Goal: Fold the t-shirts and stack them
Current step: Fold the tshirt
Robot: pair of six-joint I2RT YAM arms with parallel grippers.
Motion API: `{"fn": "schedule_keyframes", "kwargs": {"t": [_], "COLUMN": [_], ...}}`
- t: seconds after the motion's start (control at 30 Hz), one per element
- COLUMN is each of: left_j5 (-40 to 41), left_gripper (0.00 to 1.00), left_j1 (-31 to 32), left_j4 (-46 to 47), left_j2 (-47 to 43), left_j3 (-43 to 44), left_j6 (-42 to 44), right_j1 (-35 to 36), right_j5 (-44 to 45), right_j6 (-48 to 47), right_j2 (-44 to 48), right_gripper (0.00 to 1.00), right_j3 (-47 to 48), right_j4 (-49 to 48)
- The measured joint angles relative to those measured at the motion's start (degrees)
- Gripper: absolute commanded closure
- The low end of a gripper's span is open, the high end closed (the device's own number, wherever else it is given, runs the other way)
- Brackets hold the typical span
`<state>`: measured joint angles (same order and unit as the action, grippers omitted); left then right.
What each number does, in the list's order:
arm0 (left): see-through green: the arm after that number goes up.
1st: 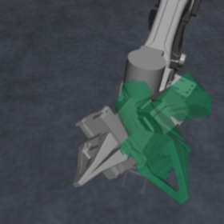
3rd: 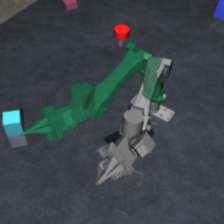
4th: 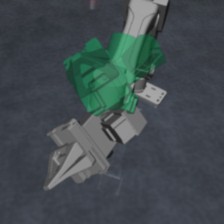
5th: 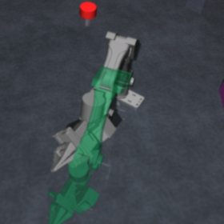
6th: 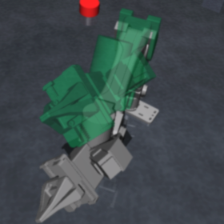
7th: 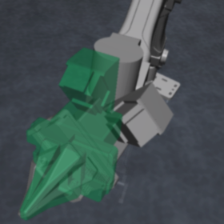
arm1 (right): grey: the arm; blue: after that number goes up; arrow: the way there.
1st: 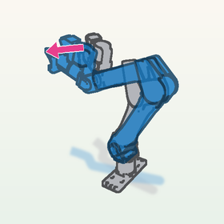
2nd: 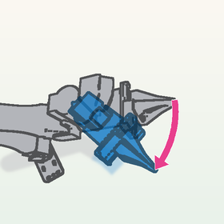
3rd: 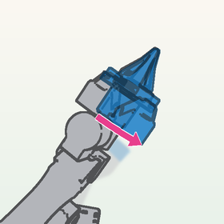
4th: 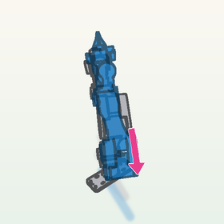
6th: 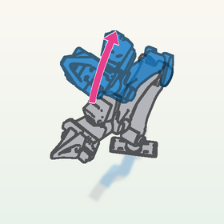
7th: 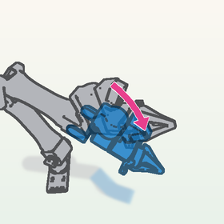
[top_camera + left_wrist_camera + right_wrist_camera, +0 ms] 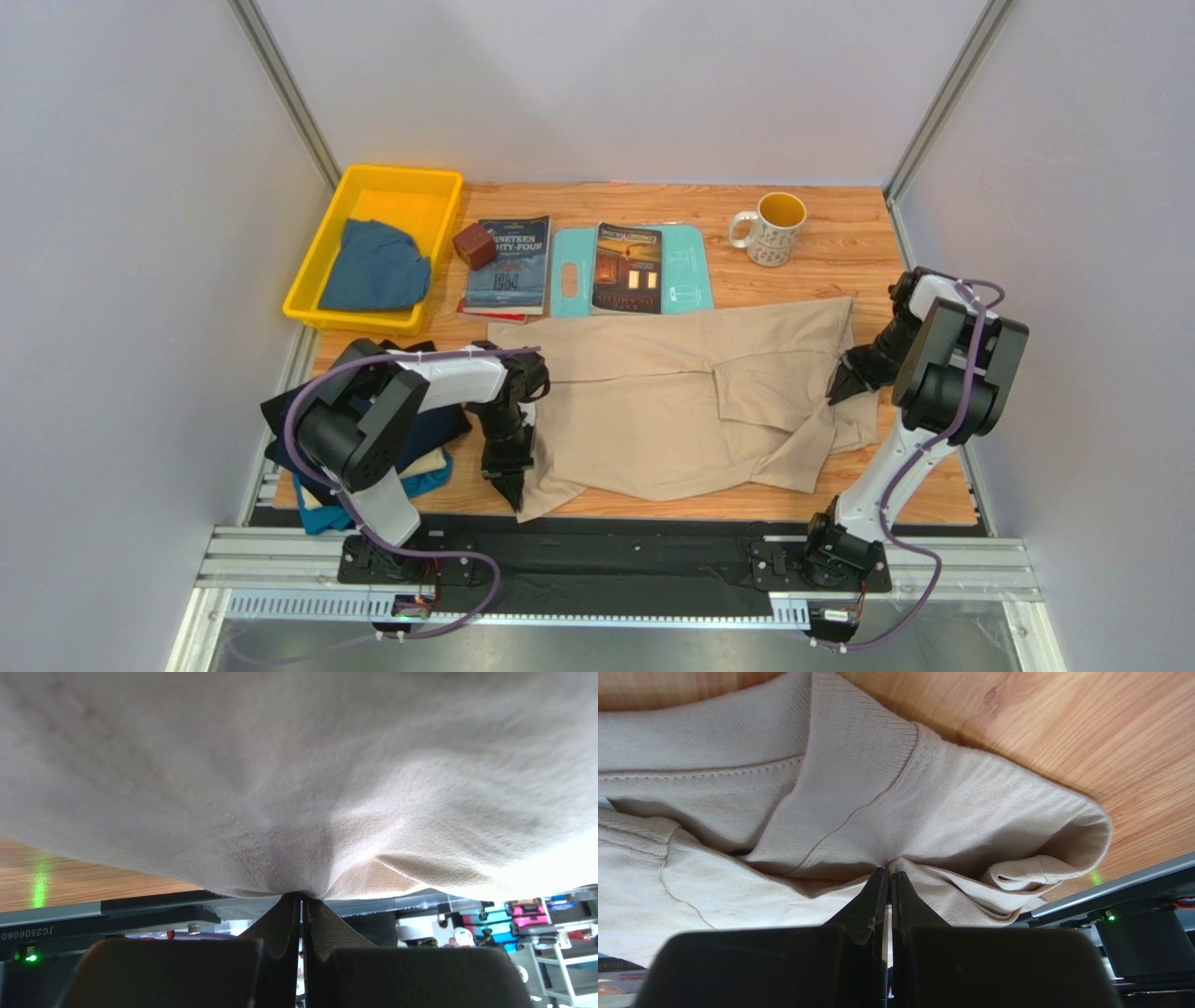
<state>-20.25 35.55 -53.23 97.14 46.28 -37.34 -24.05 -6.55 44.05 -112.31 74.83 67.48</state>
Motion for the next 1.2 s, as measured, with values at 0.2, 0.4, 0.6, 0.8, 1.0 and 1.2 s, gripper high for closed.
{"fn": "schedule_keyframes", "kwargs": {"t": [0.2,0.4,0.6,0.8,1.0,1.2], "left_j5": [1.73,8.04,14.19,16.7,18.23,18.88], "left_gripper": [1.0,1.0,1.0,1.0,1.0,1.0], "left_j1": [0.09,0.09,-0.68,-5.05,-8.63,-9.42], "left_j4": [-1.05,-4.35,-9.73,-13.2,-15.37,-16.83], "left_j2": [0.83,0.74,-2.1,-6.75,-7.32,-8.04], "left_j3": [2.51,10.27,18.14,20.0,20.0,21.42], "left_j6": [0.68,1.7,1.9,1.88,2.23,3.3], "right_j1": [0.0,0.0,0.0,0.0,0.0,0.0], "right_j5": [-0.07,-0.07,-0.07,-0.09,-0.07,-1.49], "right_j6": [-0.22,-0.63,-2.27,-4.83,-7.32,-9.6], "right_j2": [0.0,0.0,0.02,0.81,2.8,4.0], "right_gripper": [1.0,1.0,1.0,1.0,1.0,1.0], "right_j3": [1.18,3.17,5.68,5.75,5.77,7.67], "right_j4": [0.2,1.18,2.6,4.15,6.99,8.85]}}
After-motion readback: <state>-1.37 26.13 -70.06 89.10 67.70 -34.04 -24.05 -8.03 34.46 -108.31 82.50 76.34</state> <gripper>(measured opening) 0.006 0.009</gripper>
